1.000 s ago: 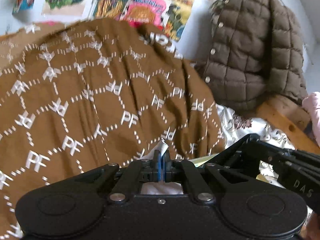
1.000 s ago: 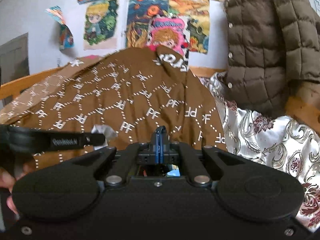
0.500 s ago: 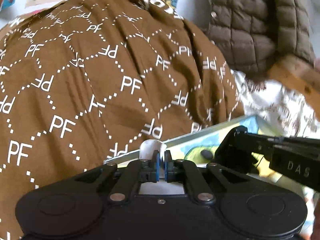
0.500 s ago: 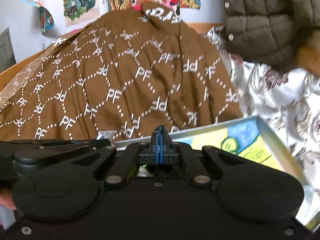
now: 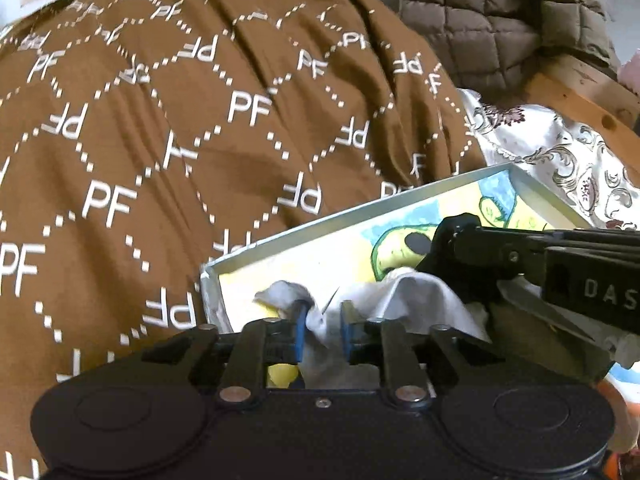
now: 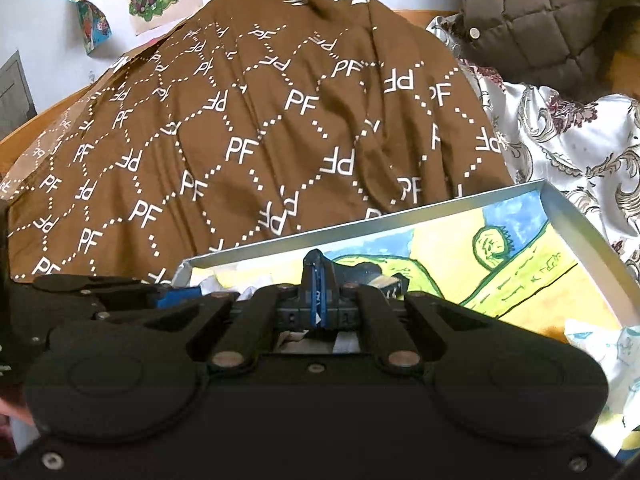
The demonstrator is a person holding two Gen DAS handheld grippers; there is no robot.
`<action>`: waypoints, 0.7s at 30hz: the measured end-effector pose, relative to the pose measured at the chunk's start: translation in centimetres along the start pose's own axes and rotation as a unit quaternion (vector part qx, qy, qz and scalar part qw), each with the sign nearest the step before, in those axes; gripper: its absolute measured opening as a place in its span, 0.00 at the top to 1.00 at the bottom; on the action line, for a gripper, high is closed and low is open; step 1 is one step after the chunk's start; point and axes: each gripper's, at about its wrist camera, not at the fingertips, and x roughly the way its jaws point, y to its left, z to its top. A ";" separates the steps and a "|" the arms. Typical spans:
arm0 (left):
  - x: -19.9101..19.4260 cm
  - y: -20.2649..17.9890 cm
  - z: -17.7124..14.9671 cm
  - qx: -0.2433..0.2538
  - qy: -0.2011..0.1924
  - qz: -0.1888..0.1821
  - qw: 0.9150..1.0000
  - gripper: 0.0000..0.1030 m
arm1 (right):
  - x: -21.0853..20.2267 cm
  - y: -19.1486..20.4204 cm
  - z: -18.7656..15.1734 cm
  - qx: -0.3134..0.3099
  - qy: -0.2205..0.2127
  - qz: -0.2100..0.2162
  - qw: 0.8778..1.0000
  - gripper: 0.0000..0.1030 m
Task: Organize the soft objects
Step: 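Lower both held cloths into the tray with both tools, then open both tools to release the cloths into the tray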
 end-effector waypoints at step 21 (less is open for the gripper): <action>-1.7 0.3 0.4 -0.034 -0.039 0.004 0.999 0.22 | -3.1 -0.7 -1.1 0.008 -0.002 0.022 1.000 0.65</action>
